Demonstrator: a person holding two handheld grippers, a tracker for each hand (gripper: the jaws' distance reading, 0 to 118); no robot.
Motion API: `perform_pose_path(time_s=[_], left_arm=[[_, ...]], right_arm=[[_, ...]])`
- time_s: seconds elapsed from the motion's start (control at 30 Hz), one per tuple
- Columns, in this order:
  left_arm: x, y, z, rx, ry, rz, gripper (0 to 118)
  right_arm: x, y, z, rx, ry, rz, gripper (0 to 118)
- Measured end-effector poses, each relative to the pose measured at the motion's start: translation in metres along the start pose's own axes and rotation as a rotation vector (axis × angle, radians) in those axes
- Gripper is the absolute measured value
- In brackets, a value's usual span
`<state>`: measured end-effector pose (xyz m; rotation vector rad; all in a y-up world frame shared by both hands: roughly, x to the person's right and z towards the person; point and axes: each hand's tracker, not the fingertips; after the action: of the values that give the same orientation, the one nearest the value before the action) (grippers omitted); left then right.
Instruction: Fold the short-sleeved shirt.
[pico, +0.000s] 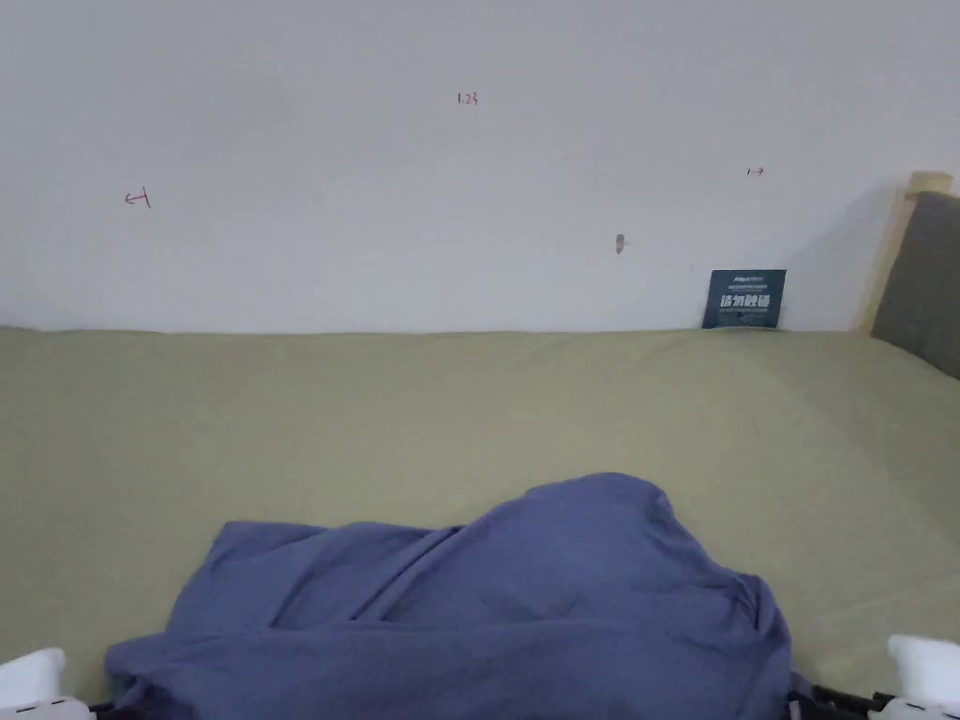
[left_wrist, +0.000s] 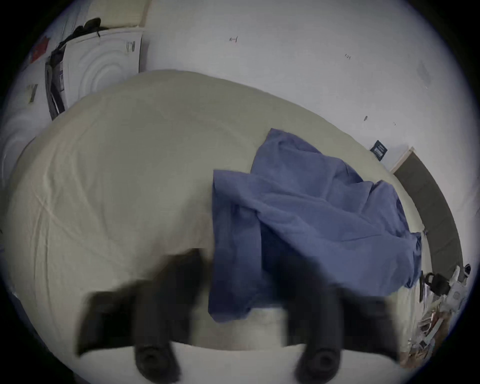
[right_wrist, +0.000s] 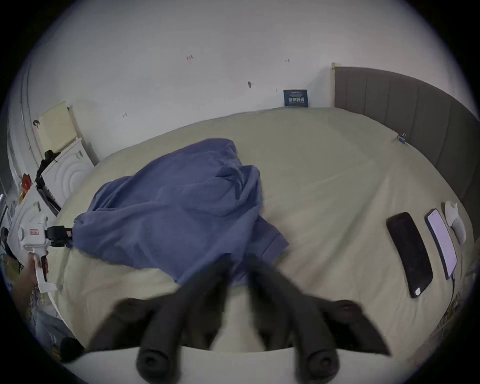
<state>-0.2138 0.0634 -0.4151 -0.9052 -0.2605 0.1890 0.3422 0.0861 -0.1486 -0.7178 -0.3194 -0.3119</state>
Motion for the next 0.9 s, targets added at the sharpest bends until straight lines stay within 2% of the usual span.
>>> perform_pose_path(time_s=[0.03, 0.07, 0.1, 0.13, 0.3, 0.37, 0.4, 0.43, 0.47, 0.5, 0.6, 0.73, 0.9], left_arm=[[0.000, 0.001, 0.001, 0.006, -0.002, 0.010, 9], [-0.001, 0.000, 0.002, 0.018, -0.008, 0.034, 2], [-0.002, -0.001, 0.002, 0.007, -0.031, 0.034, 2], [0.000, 0.000, 0.001, 0.000, -0.029, 0.024, 2], [0.014, -0.001, 0.004, -0.003, -0.001, -0.014, 2], [0.008, 0.002, 0.003, -0.003, 0.001, -0.029, 2], [0.011, 0.003, 0.004, -0.003, 0.008, -0.055, 2], [0.014, 0.004, 0.006, 0.000, 0.015, -0.100, 2], [0.014, 0.003, 0.010, 0.004, 0.021, -0.126, 1], [0.011, 0.003, 0.014, 0.004, 0.021, -0.138, 1], [0.008, 0.007, 0.030, 0.007, 0.029, -0.154, 1], [-0.009, 0.012, 0.061, 0.030, -0.005, -0.104, 1], [-0.020, -0.008, 0.094, 0.015, -0.012, -0.101, 1]], right_arm=[[0.002, 0.001, -0.007, -0.013, -0.008, -0.001, 54], [0.004, 0.000, -0.016, -0.030, -0.005, -0.003, 84], [0.007, 0.001, -0.023, -0.030, -0.004, -0.009, 102], [0.009, 0.002, -0.032, -0.039, -0.006, -0.012, 104], [0.010, 0.005, -0.074, -0.170, -0.065, -0.028, 96], [0.000, 0.009, -0.070, -0.170, -0.108, 0.055, 89], [-0.003, 0.010, -0.066, -0.170, -0.121, 0.092, 81], [-0.009, 0.012, -0.057, -0.164, -0.148, 0.140, 42], [-0.015, 0.013, -0.049, -0.136, -0.118, 0.170, 3], [-0.017, 0.009, -0.039, -0.067, -0.134, 0.173, 3], [-0.019, 0.008, -0.019, -0.086, -0.083, 0.147, 3], [-0.012, 0.009, 0.014, -0.065, -0.004, 0.053, 3], [-0.008, -0.006, 0.054, -0.082, 0.010, 0.064, 3]])
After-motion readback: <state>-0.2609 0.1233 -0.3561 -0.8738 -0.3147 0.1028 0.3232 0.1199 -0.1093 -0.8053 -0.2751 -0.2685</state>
